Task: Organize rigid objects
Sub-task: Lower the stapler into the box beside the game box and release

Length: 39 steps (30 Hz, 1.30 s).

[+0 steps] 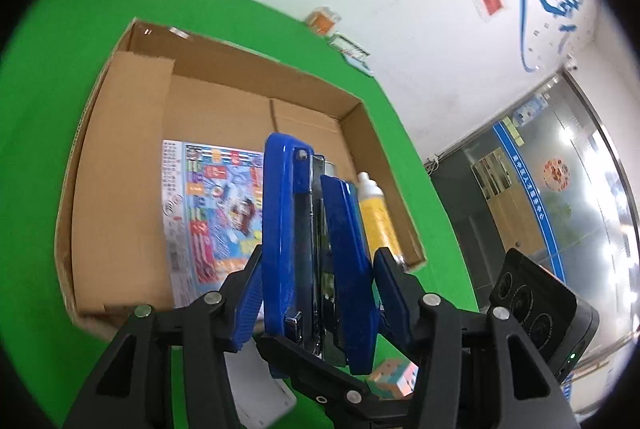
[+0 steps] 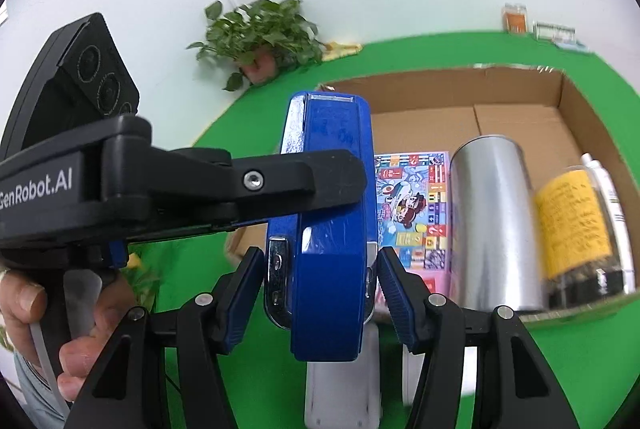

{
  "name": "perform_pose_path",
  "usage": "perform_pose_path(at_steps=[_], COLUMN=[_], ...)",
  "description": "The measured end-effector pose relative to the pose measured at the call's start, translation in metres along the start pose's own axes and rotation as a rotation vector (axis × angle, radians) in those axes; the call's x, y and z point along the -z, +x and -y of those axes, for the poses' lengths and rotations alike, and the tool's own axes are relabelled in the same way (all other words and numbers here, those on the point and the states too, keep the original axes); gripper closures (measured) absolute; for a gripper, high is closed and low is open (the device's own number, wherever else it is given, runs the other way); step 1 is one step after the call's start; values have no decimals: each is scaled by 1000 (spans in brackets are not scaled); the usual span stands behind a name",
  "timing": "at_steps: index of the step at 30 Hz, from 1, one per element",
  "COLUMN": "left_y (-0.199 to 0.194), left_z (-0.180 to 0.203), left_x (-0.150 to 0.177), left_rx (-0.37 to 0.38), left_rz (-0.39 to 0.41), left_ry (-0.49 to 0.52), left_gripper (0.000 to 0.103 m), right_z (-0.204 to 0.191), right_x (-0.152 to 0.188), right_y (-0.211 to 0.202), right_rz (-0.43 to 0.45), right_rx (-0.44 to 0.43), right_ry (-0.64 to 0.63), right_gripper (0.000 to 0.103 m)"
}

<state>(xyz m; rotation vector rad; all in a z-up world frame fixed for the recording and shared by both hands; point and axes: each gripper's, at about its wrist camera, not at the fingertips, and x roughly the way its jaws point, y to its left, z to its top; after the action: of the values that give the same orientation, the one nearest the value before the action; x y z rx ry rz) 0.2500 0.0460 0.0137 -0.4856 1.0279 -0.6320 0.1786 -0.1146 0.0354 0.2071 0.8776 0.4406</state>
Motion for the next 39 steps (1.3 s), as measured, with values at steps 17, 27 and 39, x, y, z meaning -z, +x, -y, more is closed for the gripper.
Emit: perform_pose_path(at_steps=[17, 27, 39], left_y=[45, -10, -24], left_z=[-68, -54, -49], left_x=[-24, -22, -4], left_rx=[-17, -81, -106], left_rz=[-158, 1, 29], left_ry=[-128, -57, -49], left_gripper=[51, 47, 47], right_z=[31, 33, 18], right_x=[-9, -6, -5], right_y=[104, 88, 106], right_rz=[-191, -174, -194], right_rx=[38, -42, 18], right_ry=[110, 91, -54], right_gripper=[45, 37, 51])
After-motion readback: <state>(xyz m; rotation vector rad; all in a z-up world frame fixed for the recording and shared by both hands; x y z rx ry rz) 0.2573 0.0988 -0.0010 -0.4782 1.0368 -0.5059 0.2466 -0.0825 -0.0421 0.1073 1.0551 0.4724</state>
